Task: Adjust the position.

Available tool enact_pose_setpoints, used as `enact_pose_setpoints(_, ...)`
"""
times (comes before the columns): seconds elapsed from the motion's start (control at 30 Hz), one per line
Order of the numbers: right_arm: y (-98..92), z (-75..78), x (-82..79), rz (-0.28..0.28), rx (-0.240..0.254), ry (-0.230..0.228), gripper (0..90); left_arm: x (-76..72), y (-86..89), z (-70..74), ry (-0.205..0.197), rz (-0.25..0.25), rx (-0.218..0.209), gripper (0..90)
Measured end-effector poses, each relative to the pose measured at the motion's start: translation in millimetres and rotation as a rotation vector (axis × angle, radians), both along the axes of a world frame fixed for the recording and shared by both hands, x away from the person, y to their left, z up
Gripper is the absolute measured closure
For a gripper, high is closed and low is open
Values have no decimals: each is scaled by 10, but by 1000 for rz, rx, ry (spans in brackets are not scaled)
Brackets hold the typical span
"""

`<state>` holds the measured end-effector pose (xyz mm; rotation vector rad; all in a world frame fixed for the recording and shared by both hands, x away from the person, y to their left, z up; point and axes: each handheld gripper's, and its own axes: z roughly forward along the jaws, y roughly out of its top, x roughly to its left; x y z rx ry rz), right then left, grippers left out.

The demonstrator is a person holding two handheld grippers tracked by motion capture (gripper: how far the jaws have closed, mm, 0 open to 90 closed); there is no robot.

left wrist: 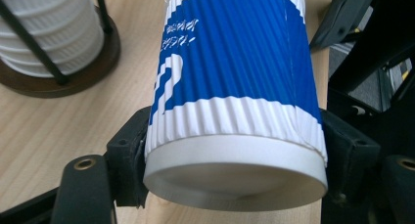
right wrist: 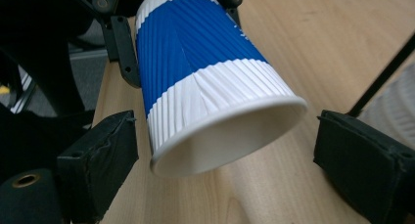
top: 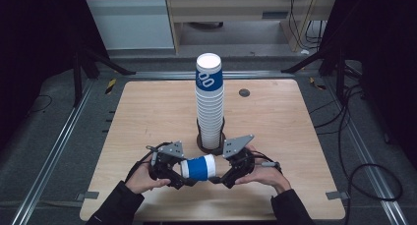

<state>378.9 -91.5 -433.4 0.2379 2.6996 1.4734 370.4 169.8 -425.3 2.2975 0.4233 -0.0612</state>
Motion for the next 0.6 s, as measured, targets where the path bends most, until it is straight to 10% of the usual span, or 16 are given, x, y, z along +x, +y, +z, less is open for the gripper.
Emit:
enact_pose_setpoints(0.37,-217,102,62,-58,136,30,88,4,173,140,-49,45,-163,263)
enact_pose_setpoints(0.6,-182,101,48,-19,188,65,87,-49,111,166,-62,13,-181,263)
